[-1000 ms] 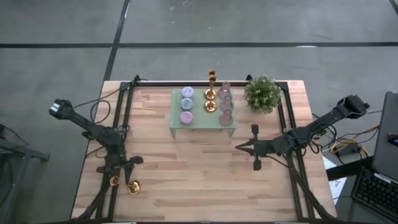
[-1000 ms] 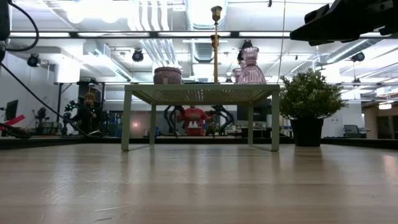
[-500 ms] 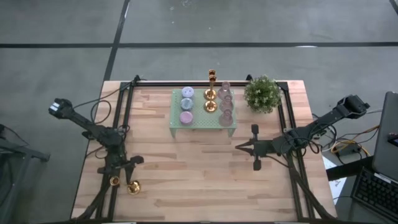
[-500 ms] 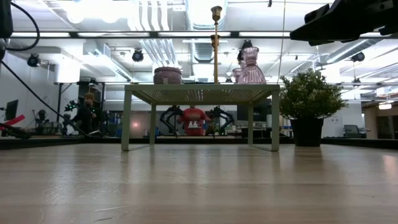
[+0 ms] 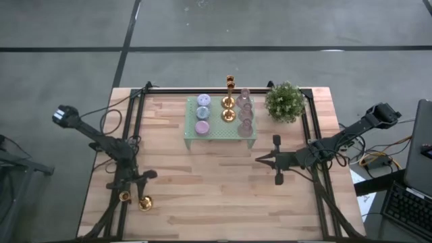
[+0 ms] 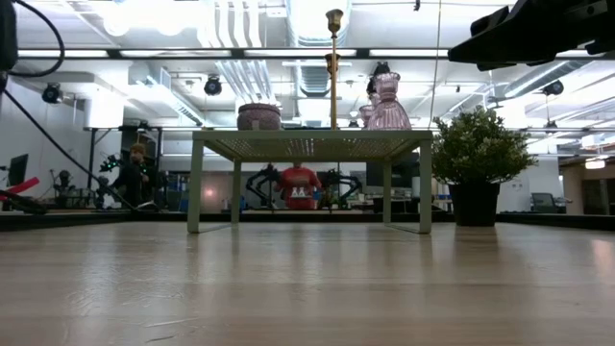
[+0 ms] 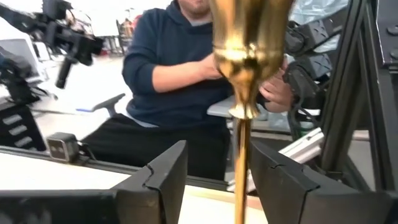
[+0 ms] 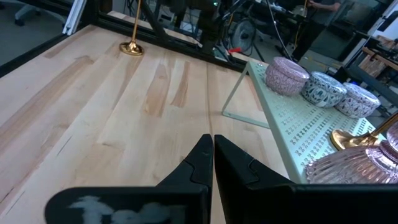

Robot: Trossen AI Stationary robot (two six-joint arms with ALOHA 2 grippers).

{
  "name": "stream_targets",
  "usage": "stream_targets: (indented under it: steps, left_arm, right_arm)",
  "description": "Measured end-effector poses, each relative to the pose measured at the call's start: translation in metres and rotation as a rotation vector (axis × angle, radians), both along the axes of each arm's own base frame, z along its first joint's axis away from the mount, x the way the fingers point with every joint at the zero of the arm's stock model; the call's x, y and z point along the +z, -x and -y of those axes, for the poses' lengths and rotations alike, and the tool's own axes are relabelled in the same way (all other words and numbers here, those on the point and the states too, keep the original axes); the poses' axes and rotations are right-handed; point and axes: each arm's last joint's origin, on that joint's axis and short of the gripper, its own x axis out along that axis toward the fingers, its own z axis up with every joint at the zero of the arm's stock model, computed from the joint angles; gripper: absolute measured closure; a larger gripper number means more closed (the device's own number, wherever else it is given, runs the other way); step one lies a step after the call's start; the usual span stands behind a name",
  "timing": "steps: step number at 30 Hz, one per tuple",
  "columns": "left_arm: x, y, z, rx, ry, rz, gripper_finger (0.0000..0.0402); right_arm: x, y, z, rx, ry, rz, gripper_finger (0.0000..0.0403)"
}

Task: Pick & Place candle stick holders
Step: Put the gold candle holder on the shelf aligned with the other gold candle holders

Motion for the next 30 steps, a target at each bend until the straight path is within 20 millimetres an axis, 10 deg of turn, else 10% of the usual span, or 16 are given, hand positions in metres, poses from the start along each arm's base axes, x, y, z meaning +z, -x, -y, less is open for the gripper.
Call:
stream_targets:
  steps: [21,30]
  left_arm:
    - [-0.0017,0.0,0.004,0.037,-0.004,-0.04,0.038]
    - [-0.0005,-0.0029,0.003,0.145,0.018,-0.083,0.0386]
  right_arm:
    - [0.0,0.0,0.0,0.0,0.0,0.0,0.0394]
    - [0.0,0.0,0.0,0.0,0.0,0.0,0.0394]
